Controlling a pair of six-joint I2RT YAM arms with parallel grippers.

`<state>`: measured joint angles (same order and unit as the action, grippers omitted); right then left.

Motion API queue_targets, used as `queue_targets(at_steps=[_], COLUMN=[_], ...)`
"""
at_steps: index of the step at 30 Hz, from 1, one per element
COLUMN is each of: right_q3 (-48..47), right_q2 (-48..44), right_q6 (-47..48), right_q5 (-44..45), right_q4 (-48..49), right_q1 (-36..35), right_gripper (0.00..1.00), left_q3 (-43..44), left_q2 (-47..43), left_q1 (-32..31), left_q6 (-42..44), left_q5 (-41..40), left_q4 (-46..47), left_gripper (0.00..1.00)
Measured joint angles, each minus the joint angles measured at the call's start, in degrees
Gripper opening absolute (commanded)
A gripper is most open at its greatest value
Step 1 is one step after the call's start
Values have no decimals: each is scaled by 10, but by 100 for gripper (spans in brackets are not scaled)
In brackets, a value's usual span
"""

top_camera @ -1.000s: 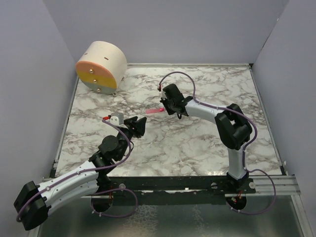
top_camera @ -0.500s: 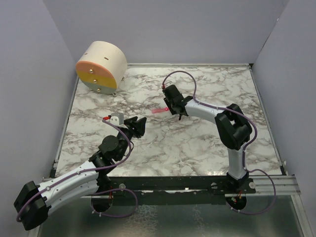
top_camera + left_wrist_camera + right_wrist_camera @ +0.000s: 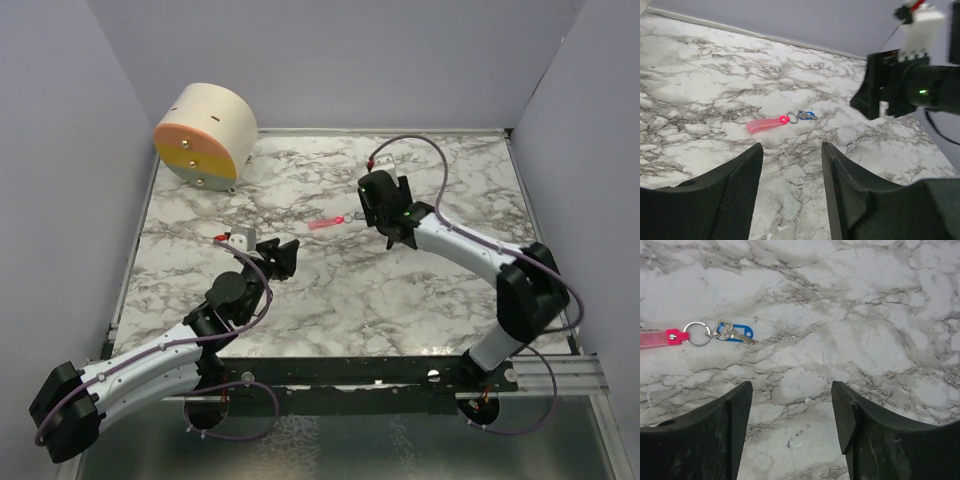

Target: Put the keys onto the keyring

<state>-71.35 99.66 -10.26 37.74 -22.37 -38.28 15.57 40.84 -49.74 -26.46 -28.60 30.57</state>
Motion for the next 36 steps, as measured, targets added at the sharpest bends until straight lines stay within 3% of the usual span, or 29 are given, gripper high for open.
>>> queue_targets(at_steps=[2, 5, 7, 9, 10, 15, 21, 36], right_q3=[43, 129, 197, 255, 282, 432, 568, 544], right_q2=[-36, -183, -263, -330, -359, -478, -580, -575], right_q6=[-13, -38, -55, -70, -76, -85, -114, -120], right_q5=[-12, -47, -77, -105, -120, -192, -192, -236], right_q4=[21, 91, 131, 170, 195, 339, 461, 492], right_q1=[0, 1, 1, 1, 1, 1, 1, 1], right_gripper=[65, 71, 71, 71, 71, 71, 72, 72], left_q3=[5, 19, 28, 39, 44, 93, 130, 159], left_q2=[8, 17, 17, 17, 17, 33, 70, 104], left_q1=[0, 0, 0, 0, 0, 0, 0, 0], left_q6=[-5, -19, -30, -37, -36, -36, -41, -69], left_q5=[-2, -11, -21, -28, -30, -36, -40, -41], left_q4=[-14, -37, -47, -58, -62, -92, -97, -105], left_gripper=[60, 73, 76, 97, 99, 99, 99, 99])
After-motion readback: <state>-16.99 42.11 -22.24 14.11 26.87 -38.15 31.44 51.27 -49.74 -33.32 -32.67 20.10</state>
